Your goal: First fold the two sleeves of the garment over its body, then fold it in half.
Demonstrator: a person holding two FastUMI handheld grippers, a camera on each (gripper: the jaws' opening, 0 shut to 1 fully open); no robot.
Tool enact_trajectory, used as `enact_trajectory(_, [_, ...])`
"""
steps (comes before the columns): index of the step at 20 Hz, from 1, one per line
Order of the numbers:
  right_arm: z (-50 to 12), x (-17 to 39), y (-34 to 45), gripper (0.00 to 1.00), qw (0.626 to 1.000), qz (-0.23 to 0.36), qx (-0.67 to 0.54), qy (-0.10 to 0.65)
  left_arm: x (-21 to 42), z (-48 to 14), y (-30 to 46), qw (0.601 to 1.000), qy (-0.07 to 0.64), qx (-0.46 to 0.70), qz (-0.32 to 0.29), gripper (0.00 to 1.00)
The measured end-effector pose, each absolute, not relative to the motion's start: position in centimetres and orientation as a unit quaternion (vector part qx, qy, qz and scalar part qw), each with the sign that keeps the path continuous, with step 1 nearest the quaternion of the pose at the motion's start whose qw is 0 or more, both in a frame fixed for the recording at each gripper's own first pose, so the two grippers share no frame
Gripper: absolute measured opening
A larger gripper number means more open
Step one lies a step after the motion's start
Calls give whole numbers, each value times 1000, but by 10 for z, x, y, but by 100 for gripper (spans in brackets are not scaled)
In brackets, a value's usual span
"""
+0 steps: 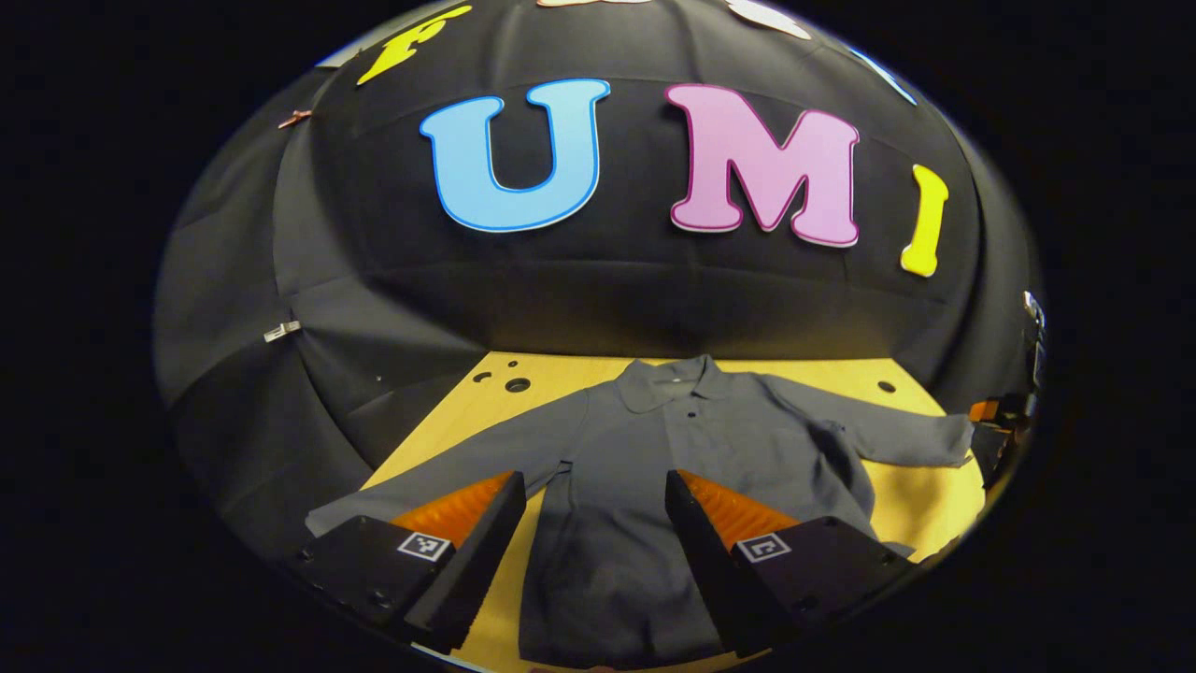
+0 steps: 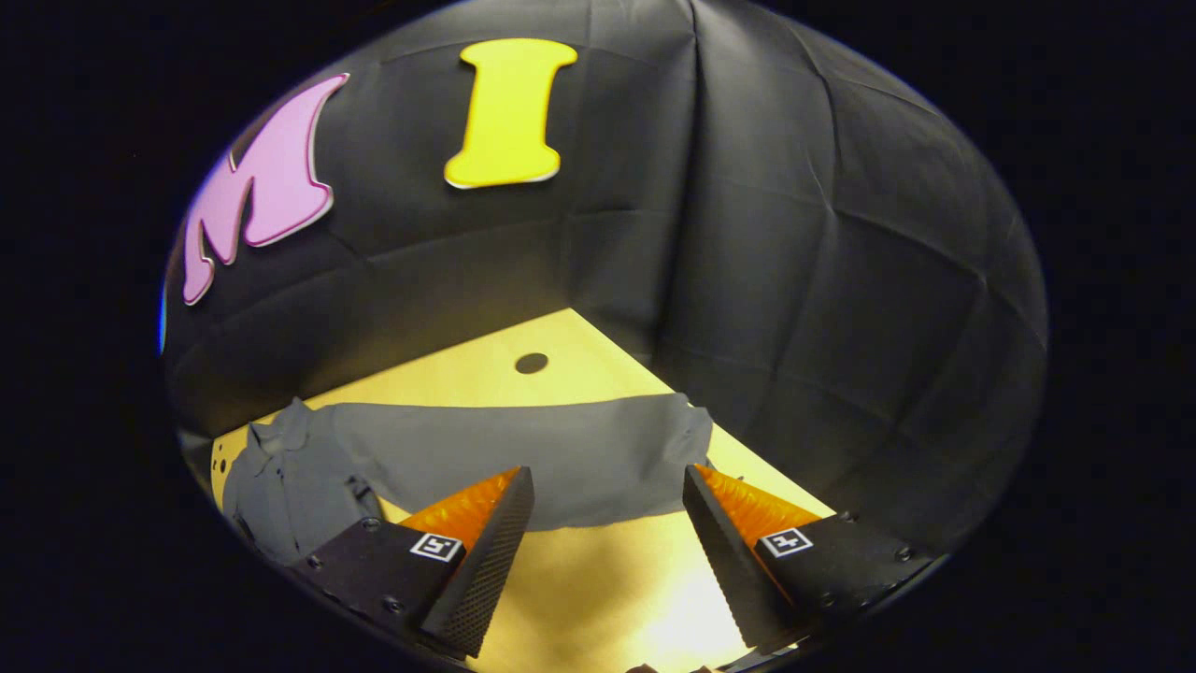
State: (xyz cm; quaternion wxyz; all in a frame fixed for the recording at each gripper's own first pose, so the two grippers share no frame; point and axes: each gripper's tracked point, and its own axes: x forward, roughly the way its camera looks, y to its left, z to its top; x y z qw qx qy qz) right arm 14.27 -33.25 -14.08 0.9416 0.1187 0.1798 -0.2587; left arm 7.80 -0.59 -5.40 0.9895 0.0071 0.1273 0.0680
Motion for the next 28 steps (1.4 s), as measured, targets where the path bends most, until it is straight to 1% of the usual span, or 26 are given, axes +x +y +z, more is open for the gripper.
enact_trajectory(6, [-183,157,-384,99,919,-293,155,216,78,-57,-10,988,141,24,61,95])
enact_trajectory(12, [-210,177,-423,99,897,-323,185,239,80,-66,-9,985,159,30,60,95])
enact_trajectory(14, [-218,190,-431,99,899,-322,173,241,79,-68,-8,984,163,28,63,95])
enact_trajectory(17, [-234,199,-432,99,891,-318,182,266,78,-71,-6,983,168,26,70,95])
enact_trajectory(22, [-260,205,-431,99,883,-315,181,297,74,-70,-1,981,171,26,86,95])
enact_trajectory(25, [-258,204,-430,99,885,-311,173,300,74,-72,-1,981,170,21,92,95])
enact_trajectory(27, [-256,206,-432,93,885,-310,175,301,73,-74,-3,981,171,20,92,95])
enact_trajectory(28, [-258,204,-433,76,884,-310,179,299,74,-74,-4,981,172,18,92,95])
